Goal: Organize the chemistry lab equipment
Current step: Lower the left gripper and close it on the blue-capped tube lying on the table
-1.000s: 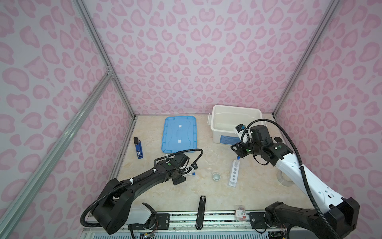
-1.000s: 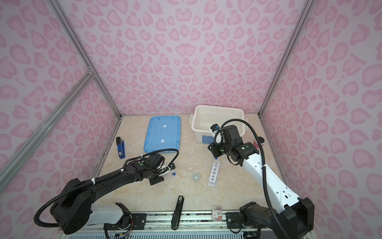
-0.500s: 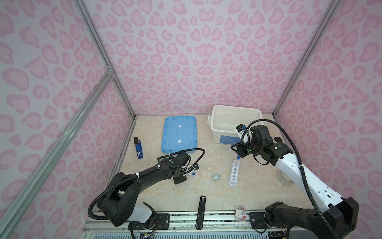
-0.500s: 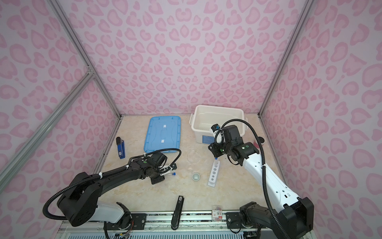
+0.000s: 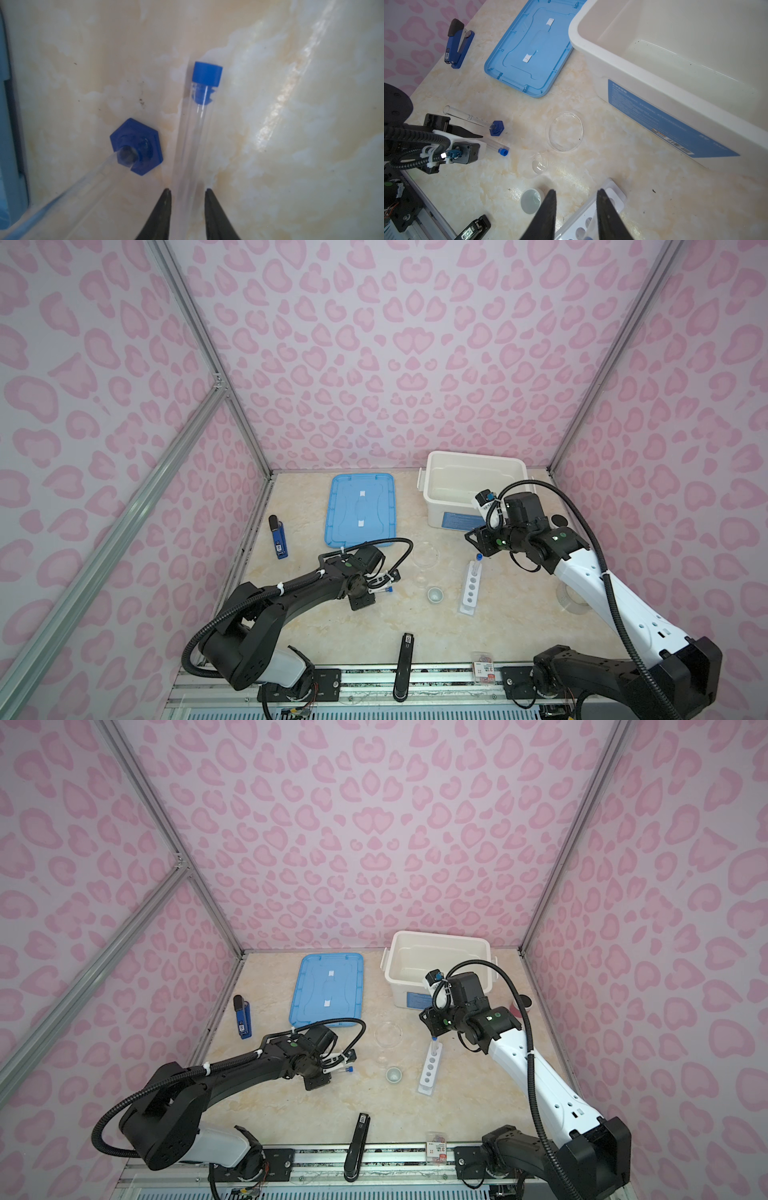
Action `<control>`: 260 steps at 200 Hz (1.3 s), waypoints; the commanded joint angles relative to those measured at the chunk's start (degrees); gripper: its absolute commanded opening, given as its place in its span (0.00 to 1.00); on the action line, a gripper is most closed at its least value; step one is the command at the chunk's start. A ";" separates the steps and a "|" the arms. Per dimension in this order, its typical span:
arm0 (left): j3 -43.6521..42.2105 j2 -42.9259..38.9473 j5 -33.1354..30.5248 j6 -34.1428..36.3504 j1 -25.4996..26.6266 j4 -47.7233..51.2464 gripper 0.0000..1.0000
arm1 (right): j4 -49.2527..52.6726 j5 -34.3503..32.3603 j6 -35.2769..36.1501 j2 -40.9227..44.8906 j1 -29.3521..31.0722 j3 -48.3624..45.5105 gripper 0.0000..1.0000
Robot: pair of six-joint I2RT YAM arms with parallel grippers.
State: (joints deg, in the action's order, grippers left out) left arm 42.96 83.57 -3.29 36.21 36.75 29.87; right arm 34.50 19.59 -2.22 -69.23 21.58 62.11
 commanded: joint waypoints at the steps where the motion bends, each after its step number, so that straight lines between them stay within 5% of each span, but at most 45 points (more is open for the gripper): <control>1: -0.15 0.61 1.81 0.44 -0.02 -0.51 0.31 | -0.75 0.60 0.17 0.15 -0.14 -0.42 0.33; 260: 3.23 -0.10 6.10 0.09 1.04 1.60 0.13 | -1.16 0.97 -0.59 -0.03 -1.10 -0.85 0.33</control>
State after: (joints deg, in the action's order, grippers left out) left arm 45.06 85.34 -0.10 36.16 37.82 30.35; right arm 33.76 20.40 -2.46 -69.21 20.49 61.17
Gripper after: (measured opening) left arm 0.181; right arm 0.333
